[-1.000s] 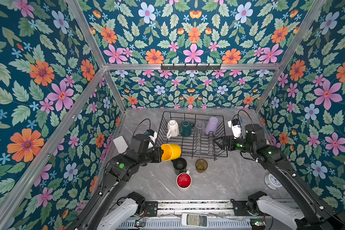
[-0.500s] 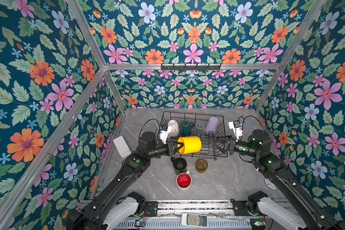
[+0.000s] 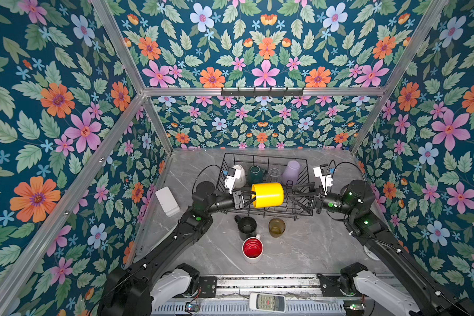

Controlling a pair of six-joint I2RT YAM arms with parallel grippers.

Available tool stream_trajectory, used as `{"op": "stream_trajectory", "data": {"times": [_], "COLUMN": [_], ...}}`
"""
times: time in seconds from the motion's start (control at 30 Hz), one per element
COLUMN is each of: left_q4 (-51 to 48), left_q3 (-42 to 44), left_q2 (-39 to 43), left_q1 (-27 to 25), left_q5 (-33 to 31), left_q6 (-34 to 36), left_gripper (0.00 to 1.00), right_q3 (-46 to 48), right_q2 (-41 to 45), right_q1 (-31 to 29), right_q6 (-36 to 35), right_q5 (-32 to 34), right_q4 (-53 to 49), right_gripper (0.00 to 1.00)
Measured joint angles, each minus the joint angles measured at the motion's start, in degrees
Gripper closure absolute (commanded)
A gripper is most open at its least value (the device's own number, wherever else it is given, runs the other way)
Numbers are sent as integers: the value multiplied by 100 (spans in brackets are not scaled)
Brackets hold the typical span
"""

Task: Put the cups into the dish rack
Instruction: 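Close the right gripper on the yellow mug's base while the left gripper holds it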

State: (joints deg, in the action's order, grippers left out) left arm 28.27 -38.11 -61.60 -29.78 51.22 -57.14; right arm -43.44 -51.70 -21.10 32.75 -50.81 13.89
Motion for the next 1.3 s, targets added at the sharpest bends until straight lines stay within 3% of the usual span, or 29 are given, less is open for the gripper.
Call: {"op": "stream_trajectory", "data": {"times": [0.3, 1.3], "left_q4": [498, 555], "left_q3": [59, 79], "left_q2": [-87, -92], "left_q1": [0, 0], "left_q5": [153, 243], "left_q6": [-398, -435], "left_gripper": [100, 100], "right_q3": [-319, -920], "right_q2": [-525, -1687], "right_q1": [-382, -1318], "right_q6": [-232, -404], "right_q5": [9, 22], "right_q4": [111, 326], "right_gripper": [2, 9]}}
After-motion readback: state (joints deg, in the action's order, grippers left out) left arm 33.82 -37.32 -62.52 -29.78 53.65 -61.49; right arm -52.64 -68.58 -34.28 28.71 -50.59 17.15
